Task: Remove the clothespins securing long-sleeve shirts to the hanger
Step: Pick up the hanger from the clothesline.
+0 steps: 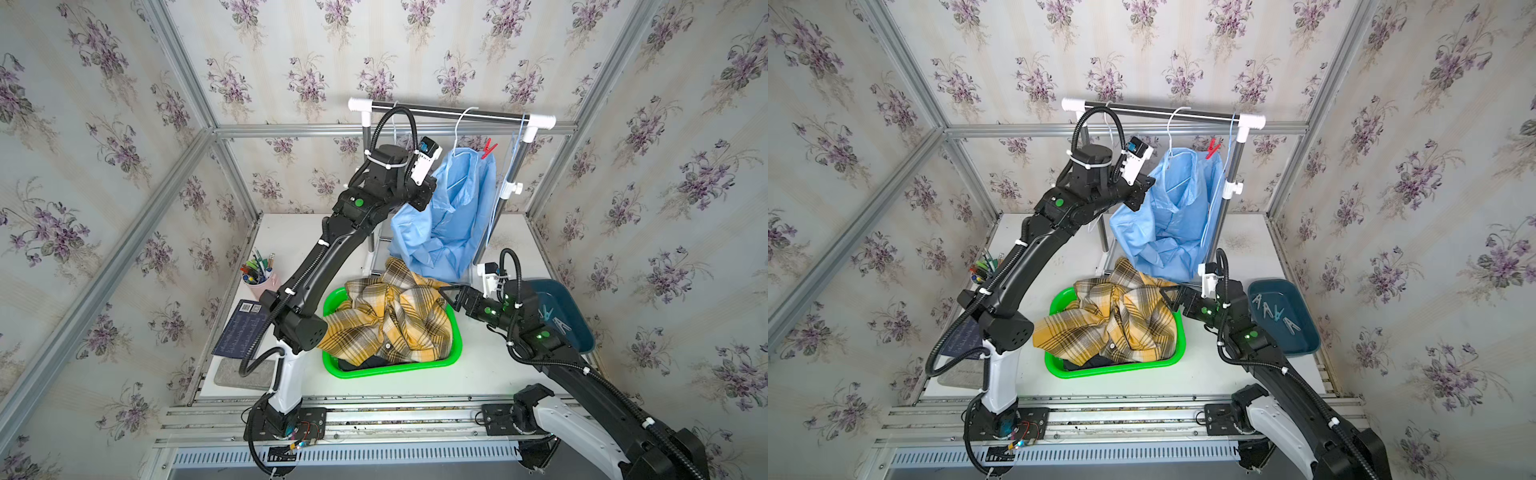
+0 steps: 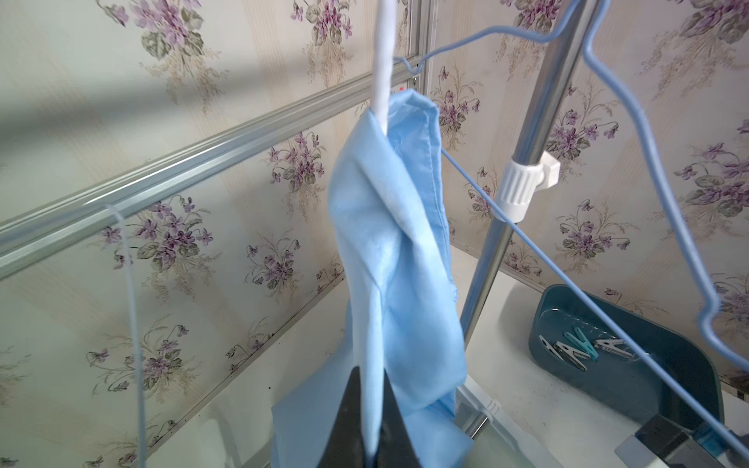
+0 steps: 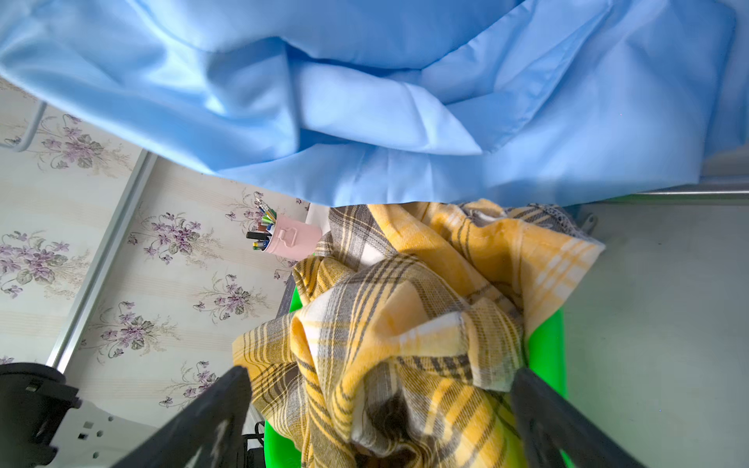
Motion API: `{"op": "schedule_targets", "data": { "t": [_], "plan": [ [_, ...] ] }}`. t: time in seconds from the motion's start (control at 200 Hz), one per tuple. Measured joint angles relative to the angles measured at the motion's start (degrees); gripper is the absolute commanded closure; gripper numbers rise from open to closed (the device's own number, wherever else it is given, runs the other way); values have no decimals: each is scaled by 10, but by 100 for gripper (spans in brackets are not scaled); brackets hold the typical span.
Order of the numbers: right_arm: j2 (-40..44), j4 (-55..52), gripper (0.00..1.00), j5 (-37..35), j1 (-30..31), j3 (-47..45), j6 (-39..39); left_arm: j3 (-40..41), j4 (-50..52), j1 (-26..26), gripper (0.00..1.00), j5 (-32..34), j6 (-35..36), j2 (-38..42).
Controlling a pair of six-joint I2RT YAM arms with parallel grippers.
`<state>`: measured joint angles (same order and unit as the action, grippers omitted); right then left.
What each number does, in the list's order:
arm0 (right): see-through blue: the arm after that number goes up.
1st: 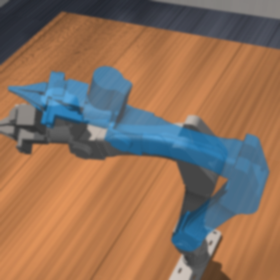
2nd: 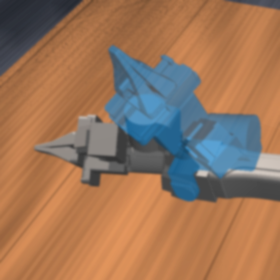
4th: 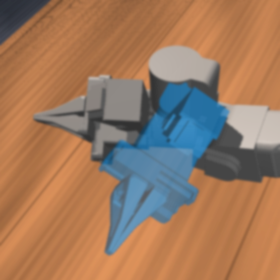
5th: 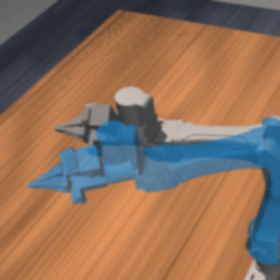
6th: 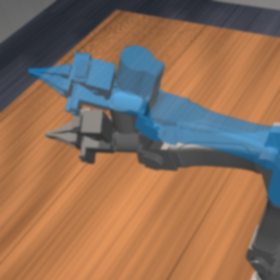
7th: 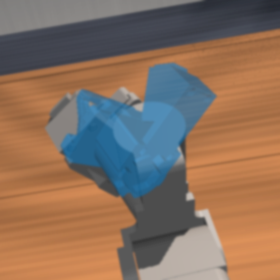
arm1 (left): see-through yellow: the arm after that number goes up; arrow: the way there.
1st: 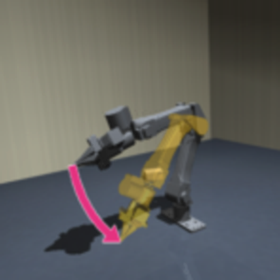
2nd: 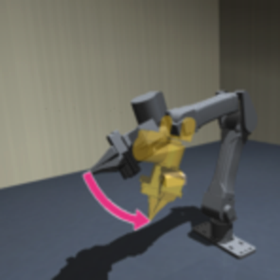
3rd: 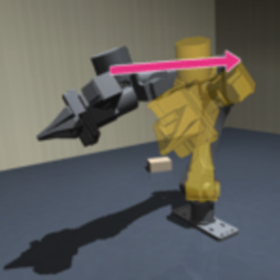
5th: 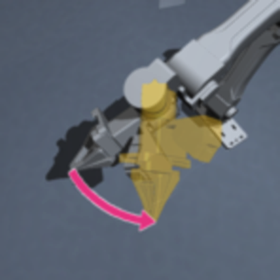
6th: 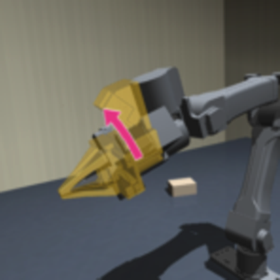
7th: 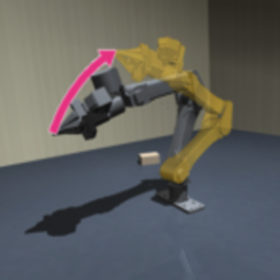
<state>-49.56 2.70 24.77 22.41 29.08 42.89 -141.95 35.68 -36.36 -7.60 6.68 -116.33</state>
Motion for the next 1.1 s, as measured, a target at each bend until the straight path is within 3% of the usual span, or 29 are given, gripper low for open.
{"op": "schedule_targets", "data": {
  "t": [0.38, 0.779, 1.099],
  "plan": [
    [-7, 13, 0, 4, -13, -1, -4, 75, 0, -4, 100, 0, -12, 103],
    [-35, 9, 0, 7, -73, 3, -14, 242, 2, -3, 100, 33, -11, 308],
    [-86, 66, 1, 41, -72, -54, -7, 233, 39, -3, 100, 86, 2, 424]
  ]
}}
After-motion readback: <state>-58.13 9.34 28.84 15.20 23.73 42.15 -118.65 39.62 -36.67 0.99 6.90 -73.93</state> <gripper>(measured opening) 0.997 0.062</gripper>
